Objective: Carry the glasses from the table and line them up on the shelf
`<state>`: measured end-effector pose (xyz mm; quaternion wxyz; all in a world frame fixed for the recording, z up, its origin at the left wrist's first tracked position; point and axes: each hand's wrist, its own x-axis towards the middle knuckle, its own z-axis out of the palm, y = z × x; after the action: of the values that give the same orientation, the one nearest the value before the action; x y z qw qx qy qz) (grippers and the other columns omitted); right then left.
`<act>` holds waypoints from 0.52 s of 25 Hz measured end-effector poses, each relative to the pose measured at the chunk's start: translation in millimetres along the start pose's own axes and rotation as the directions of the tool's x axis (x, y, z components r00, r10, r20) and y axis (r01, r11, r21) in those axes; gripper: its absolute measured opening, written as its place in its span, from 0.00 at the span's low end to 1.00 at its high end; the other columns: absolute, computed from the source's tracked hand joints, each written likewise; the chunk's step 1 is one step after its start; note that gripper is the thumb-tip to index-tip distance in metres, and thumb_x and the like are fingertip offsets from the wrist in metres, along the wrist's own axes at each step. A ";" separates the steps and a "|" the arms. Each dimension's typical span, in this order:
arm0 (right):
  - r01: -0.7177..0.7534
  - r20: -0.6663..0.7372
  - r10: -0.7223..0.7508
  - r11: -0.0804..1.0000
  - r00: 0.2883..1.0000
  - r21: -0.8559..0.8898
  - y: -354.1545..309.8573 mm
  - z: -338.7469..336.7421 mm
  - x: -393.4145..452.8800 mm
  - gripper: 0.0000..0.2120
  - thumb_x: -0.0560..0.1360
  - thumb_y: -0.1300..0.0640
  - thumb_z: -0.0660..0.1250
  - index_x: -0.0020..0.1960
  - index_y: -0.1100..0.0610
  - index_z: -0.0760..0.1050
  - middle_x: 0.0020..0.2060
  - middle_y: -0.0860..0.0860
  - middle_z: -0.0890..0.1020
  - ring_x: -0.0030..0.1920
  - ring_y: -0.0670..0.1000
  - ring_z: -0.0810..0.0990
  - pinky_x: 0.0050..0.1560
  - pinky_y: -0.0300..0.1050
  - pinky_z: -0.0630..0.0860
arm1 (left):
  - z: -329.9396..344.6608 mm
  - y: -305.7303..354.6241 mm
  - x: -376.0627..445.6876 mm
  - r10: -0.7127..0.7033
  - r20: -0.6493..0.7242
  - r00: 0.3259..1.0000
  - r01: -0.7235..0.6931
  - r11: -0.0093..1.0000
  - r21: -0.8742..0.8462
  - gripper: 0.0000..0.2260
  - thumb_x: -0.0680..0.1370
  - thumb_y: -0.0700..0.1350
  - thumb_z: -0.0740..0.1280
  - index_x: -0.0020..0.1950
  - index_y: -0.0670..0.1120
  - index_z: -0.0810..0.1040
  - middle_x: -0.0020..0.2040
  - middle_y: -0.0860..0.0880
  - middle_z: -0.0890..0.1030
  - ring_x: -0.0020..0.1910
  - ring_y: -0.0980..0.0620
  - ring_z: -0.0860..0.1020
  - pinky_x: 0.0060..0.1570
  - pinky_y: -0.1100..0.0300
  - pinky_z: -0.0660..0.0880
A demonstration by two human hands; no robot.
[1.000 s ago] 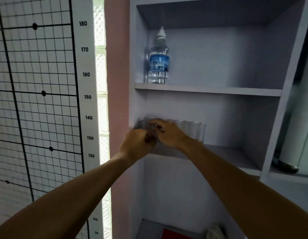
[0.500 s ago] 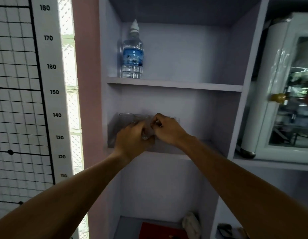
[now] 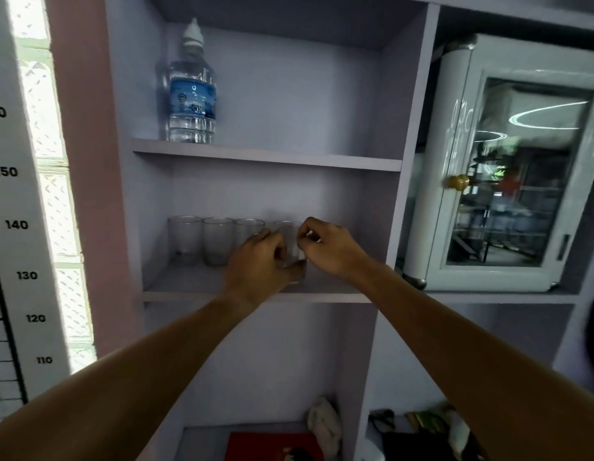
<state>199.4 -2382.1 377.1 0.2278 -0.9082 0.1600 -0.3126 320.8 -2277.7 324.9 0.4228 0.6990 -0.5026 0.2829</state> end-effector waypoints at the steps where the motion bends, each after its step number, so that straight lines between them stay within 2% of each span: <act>1: -0.004 -0.001 0.004 1.000 1.000 -0.001 3.1 -1.6 -0.5 0.07 0.75 0.56 0.59 0.47 0.49 0.76 0.44 0.50 0.81 0.43 0.51 0.79 0.43 0.45 0.79 | 2.2 2.2 0.3 0.013 -0.001 1.000 -0.013 1.000 -0.011 0.20 0.62 0.54 0.79 0.34 0.54 0.67 0.33 0.56 0.70 0.27 0.60 0.67 0.27 0.66 0.58; 3: -0.003 -0.012 0.003 1.000 1.000 -0.004 8.3 -3.5 -1.1 0.06 0.76 0.55 0.60 0.48 0.49 0.75 0.44 0.50 0.81 0.43 0.50 0.79 0.44 0.45 0.79 | 5.7 4.8 1.4 0.037 0.006 0.999 -0.037 0.999 -0.025 0.19 0.63 0.54 0.78 0.36 0.54 0.66 0.34 0.57 0.70 0.28 0.60 0.68 0.28 0.67 0.58; 7: -0.007 -0.046 0.007 1.000 0.999 -0.013 16.0 -6.1 -1.9 0.04 0.77 0.54 0.61 0.49 0.51 0.74 0.43 0.51 0.80 0.43 0.52 0.79 0.47 0.49 0.80 | 12.8 6.5 5.6 0.025 0.073 0.997 -0.024 1.000 -0.015 0.17 0.67 0.58 0.76 0.39 0.50 0.72 0.38 0.52 0.76 0.34 0.53 0.74 0.30 0.66 0.63; 9: -0.009 -0.054 0.007 1.000 0.998 -0.026 19.7 -7.2 -2.6 0.03 0.79 0.55 0.62 0.50 0.52 0.74 0.43 0.51 0.80 0.43 0.52 0.80 0.47 0.49 0.81 | 16.2 8.0 6.3 0.028 0.084 0.996 -0.027 1.000 -0.009 0.17 0.68 0.59 0.75 0.40 0.50 0.72 0.39 0.53 0.76 0.36 0.53 0.74 0.31 0.66 0.63; 13: -0.019 -0.089 0.014 0.998 0.996 -0.057 26.8 -7.2 -2.2 0.04 0.80 0.55 0.62 0.54 0.53 0.73 0.46 0.54 0.81 0.45 0.54 0.80 0.47 0.47 0.80 | 23.4 7.2 6.3 0.023 0.120 0.993 -0.024 1.000 0.002 0.16 0.72 0.60 0.72 0.46 0.49 0.77 0.44 0.52 0.79 0.41 0.53 0.77 0.35 0.62 0.69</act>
<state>189.1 -2406.0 367.3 0.1968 -0.8982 0.1866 -0.3460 315.4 -2302.1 321.0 0.3875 0.7093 -0.5348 0.2462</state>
